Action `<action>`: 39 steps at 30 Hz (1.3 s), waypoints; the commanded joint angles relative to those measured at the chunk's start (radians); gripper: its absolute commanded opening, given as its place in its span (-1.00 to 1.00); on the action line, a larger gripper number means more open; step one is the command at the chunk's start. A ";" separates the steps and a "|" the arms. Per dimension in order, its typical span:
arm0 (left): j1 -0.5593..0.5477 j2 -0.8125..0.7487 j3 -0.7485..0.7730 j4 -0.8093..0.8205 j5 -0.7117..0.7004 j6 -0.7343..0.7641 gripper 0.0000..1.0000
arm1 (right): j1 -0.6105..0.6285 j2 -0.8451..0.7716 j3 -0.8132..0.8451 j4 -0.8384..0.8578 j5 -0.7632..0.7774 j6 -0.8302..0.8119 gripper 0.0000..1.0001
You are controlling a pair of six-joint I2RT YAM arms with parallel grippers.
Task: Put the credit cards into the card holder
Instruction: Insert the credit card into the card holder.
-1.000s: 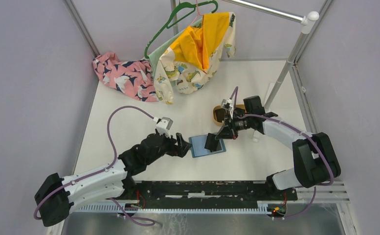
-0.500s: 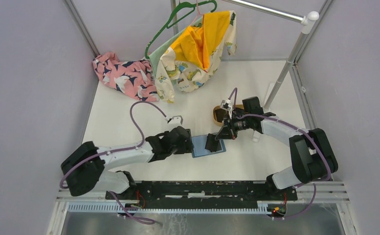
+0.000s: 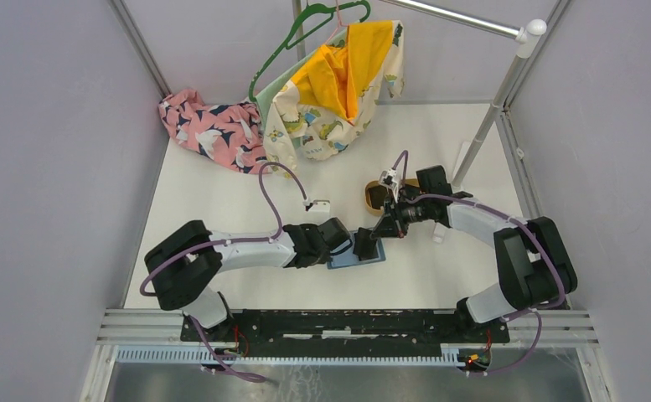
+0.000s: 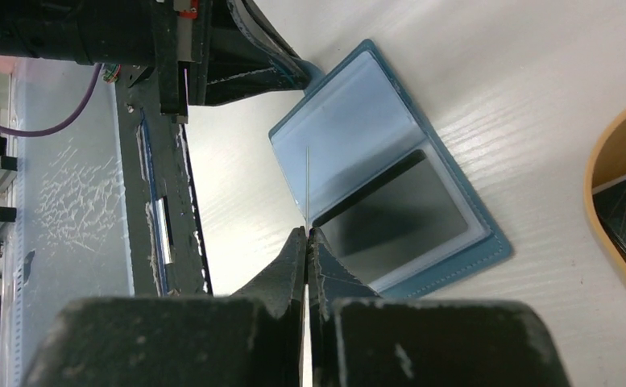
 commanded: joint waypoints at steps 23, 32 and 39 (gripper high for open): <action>0.070 -0.172 -0.106 0.105 0.108 0.289 0.26 | -0.040 0.059 -0.130 0.310 -0.145 0.327 -1.00; 0.212 -0.142 -0.108 0.189 0.259 0.282 -0.37 | -0.040 0.068 -0.046 0.116 -0.031 0.153 -1.00; 0.263 -0.108 -0.102 0.189 0.265 0.369 -0.55 | -0.040 0.122 -0.080 0.238 -0.053 0.326 -1.00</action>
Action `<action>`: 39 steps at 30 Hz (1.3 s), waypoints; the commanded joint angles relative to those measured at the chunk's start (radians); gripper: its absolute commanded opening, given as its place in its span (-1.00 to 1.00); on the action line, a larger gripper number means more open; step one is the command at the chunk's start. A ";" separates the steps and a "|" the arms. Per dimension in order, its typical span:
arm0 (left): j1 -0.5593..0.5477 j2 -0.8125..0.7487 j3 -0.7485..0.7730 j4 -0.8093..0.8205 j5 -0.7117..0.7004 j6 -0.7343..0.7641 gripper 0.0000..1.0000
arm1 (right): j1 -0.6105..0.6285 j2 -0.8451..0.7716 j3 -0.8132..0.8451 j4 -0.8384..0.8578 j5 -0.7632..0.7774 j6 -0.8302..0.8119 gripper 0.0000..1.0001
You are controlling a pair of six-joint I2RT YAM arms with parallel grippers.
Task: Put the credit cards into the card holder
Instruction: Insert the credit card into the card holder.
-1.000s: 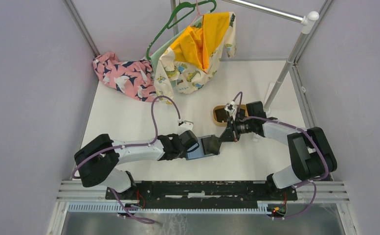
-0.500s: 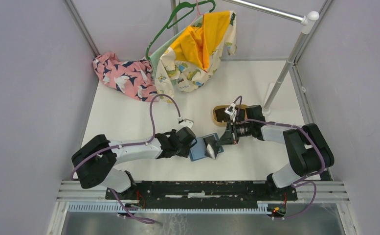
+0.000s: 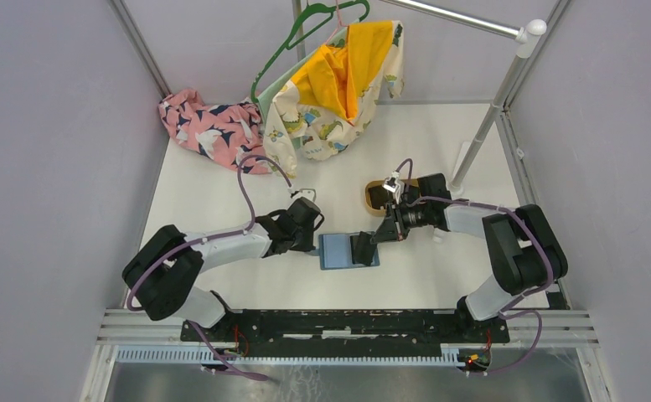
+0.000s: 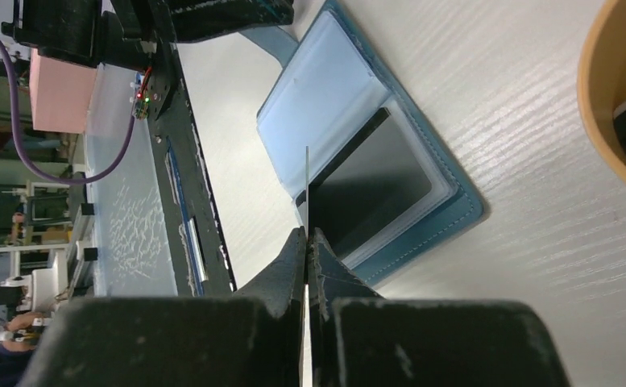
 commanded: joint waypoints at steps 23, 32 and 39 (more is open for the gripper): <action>0.065 -0.142 0.034 0.058 0.103 0.096 0.15 | 0.060 0.073 -0.034 0.179 0.247 0.356 -1.00; 0.066 -0.076 -0.021 0.106 0.151 0.067 0.13 | 0.111 0.090 -0.006 0.167 0.263 0.358 -1.00; 0.065 -0.013 -0.010 0.112 0.190 0.070 0.13 | 0.142 0.099 -0.001 0.201 0.247 0.395 -1.00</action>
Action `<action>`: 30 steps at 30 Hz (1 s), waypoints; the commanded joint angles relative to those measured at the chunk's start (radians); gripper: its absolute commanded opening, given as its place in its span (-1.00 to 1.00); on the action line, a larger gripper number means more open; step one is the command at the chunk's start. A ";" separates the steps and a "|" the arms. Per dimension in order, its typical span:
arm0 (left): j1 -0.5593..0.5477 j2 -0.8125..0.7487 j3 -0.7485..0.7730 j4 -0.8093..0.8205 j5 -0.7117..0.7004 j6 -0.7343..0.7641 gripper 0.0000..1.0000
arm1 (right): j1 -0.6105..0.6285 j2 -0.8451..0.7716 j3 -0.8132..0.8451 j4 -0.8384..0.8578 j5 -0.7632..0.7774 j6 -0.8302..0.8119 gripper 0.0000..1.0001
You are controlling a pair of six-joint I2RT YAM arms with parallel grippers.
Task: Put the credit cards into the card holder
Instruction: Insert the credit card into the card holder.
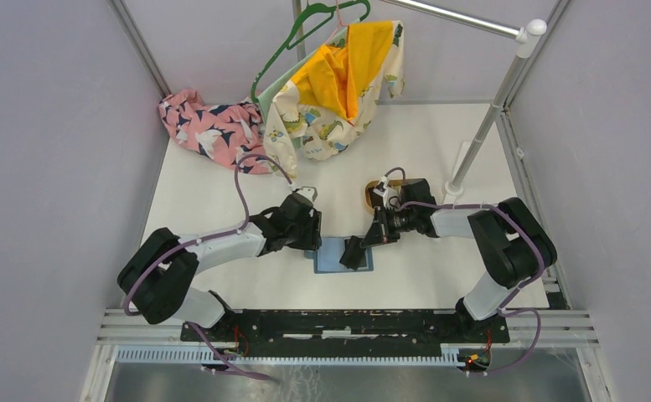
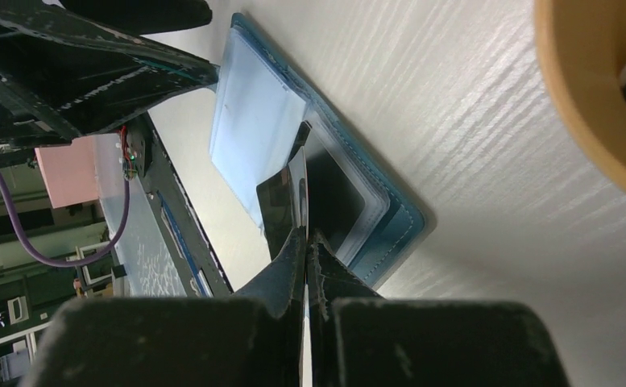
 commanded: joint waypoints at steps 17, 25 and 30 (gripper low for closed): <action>0.000 0.154 0.050 0.028 0.040 0.009 -0.39 | 0.000 -0.017 0.045 -0.041 0.101 -0.024 -1.00; 0.000 0.173 0.059 0.024 0.033 0.016 -0.43 | -0.008 -0.033 0.053 -0.065 0.118 -0.043 -1.00; 0.001 0.174 0.059 0.024 0.041 0.016 -0.43 | -0.008 -0.033 0.052 -0.048 0.115 -0.034 -1.00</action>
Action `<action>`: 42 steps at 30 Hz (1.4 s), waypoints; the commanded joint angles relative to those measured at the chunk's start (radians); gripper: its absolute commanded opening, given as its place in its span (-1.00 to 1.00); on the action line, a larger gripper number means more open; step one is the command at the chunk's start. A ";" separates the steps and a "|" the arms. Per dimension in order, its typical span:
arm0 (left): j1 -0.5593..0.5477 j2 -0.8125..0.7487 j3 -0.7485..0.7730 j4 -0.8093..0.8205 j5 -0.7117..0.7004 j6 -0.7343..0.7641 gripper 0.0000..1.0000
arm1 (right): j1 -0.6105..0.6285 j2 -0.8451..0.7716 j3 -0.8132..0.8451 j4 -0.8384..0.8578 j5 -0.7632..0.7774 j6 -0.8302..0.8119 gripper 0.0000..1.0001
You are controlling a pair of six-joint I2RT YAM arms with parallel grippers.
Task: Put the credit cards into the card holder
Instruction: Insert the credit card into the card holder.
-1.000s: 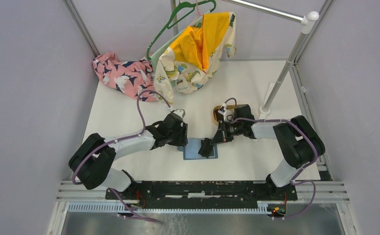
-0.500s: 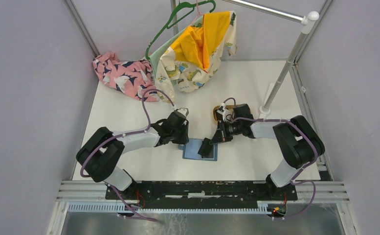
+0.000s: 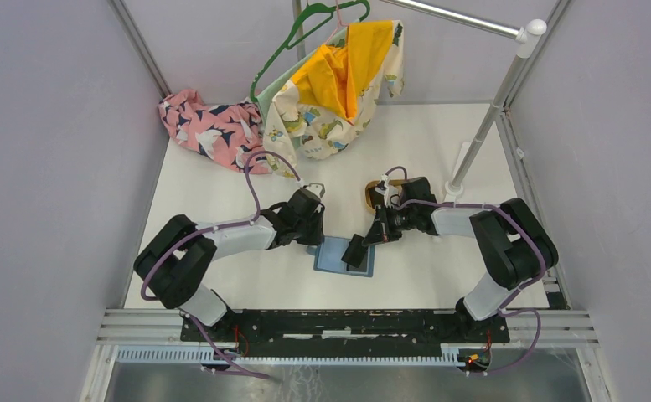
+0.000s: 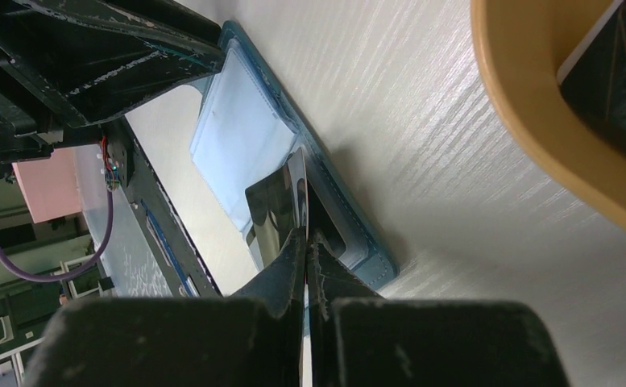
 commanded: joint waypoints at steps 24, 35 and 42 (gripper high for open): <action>0.000 0.009 -0.002 -0.028 0.014 0.004 -0.43 | 0.047 -0.028 -0.011 0.129 -0.022 0.053 -1.00; 0.000 -0.124 -0.008 -0.058 -0.012 -0.010 -0.06 | 0.053 0.007 -0.011 0.072 -0.001 0.037 -1.00; 0.000 -0.229 -0.043 -0.086 0.023 -0.012 0.05 | 0.077 0.024 0.001 0.040 0.017 0.031 -1.00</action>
